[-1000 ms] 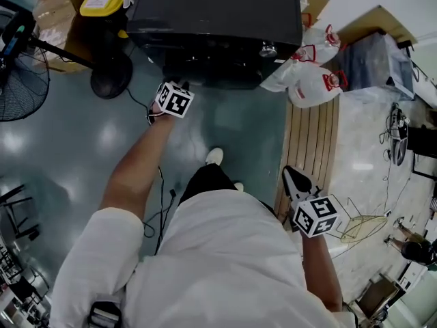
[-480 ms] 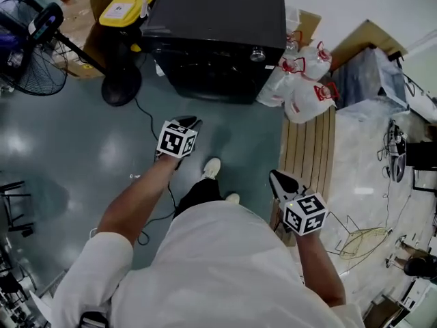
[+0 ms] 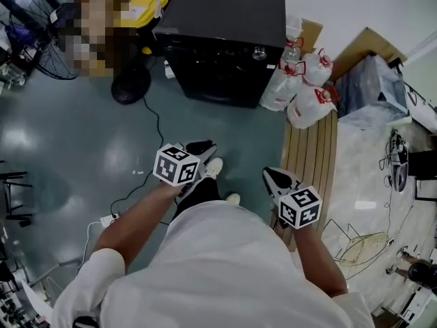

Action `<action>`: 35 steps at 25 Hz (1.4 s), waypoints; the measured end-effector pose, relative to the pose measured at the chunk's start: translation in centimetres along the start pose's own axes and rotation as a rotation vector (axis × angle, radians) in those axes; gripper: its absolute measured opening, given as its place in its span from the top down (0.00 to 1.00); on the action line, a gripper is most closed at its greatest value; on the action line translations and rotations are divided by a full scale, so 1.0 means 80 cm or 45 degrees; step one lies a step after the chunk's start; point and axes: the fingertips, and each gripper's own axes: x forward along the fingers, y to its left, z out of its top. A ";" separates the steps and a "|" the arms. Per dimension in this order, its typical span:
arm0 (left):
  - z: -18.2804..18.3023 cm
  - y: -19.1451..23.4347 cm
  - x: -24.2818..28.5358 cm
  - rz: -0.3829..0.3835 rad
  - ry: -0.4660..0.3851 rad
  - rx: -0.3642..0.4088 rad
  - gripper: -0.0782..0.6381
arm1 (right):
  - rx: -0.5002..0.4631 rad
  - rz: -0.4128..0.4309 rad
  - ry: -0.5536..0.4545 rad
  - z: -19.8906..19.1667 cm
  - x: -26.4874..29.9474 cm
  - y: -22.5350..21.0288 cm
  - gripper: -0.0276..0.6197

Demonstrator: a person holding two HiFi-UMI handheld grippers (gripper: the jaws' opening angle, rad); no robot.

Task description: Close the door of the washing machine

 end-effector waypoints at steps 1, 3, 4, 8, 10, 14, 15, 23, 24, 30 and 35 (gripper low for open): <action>-0.003 -0.007 -0.006 -0.008 -0.005 -0.005 0.79 | -0.006 0.008 0.001 -0.002 0.000 0.004 0.94; -0.009 -0.023 -0.015 -0.026 -0.013 -0.015 0.79 | -0.017 0.019 0.005 -0.007 -0.003 0.009 0.94; -0.012 -0.031 -0.019 -0.036 -0.016 -0.018 0.79 | -0.021 0.022 0.005 -0.009 -0.005 0.011 0.94; -0.019 -0.051 -0.032 -0.063 -0.029 -0.010 0.79 | -0.040 0.032 0.005 -0.015 -0.007 0.022 0.94; -0.019 -0.056 -0.037 -0.068 -0.039 -0.006 0.79 | -0.053 0.035 0.004 -0.016 -0.008 0.026 0.94; -0.019 -0.065 -0.043 -0.064 -0.051 0.022 0.79 | -0.067 0.030 -0.005 -0.014 -0.014 0.028 0.94; -0.020 -0.066 -0.044 -0.064 -0.051 0.024 0.79 | -0.067 0.027 -0.008 -0.013 -0.014 0.029 0.94; -0.034 -0.071 -0.048 -0.075 -0.043 0.011 0.79 | -0.074 0.036 0.006 -0.024 -0.012 0.041 0.95; -0.034 -0.070 -0.048 -0.076 -0.043 0.011 0.79 | -0.077 0.036 0.005 -0.023 -0.012 0.042 0.95; -0.035 -0.066 -0.046 -0.070 -0.044 0.014 0.79 | -0.096 0.036 0.008 -0.020 -0.009 0.043 0.95; -0.037 -0.064 -0.046 -0.070 -0.037 0.008 0.79 | -0.093 0.032 0.008 -0.018 -0.008 0.042 0.95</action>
